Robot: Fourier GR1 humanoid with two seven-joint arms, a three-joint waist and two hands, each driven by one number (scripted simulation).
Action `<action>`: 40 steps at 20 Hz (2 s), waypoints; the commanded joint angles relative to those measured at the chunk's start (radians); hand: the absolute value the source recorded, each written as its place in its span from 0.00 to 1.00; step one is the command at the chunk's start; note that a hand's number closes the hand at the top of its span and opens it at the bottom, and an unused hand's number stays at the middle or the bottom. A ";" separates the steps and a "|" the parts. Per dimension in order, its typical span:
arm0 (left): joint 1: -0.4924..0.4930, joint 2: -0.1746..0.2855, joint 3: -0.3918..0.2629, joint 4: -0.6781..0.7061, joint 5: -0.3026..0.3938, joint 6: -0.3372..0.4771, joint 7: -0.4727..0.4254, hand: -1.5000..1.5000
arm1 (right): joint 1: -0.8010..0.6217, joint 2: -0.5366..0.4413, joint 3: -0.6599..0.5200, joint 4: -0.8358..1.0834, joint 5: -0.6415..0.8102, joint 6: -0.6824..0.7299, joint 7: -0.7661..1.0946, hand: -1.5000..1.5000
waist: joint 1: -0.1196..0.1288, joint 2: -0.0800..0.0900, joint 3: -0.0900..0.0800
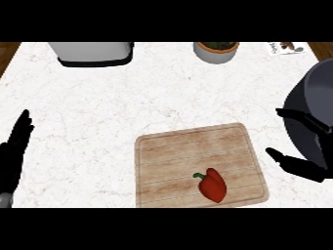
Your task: Pick the bell pepper from the cutting board and place it in the pot
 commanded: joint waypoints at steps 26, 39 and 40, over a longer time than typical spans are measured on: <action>-0.040 -0.005 0.046 -0.022 -0.041 -0.116 0.068 0.50 | -0.190 0.024 0.410 -0.415 0.187 0.726 1.044 0.00 | 0.063 0.009 -0.003; 0.018 -0.076 0.072 -0.029 -0.099 -0.135 0.061 0.50 | -0.294 0.270 0.484 -0.221 0.269 0.835 1.214 0.00 | 0.045 0.007 -0.001; 0.029 -0.051 0.092 -0.091 -0.080 -0.157 0.094 0.50 | -0.338 0.285 0.448 -0.159 0.257 0.854 1.193 0.00 | 0.050 0.007 -0.001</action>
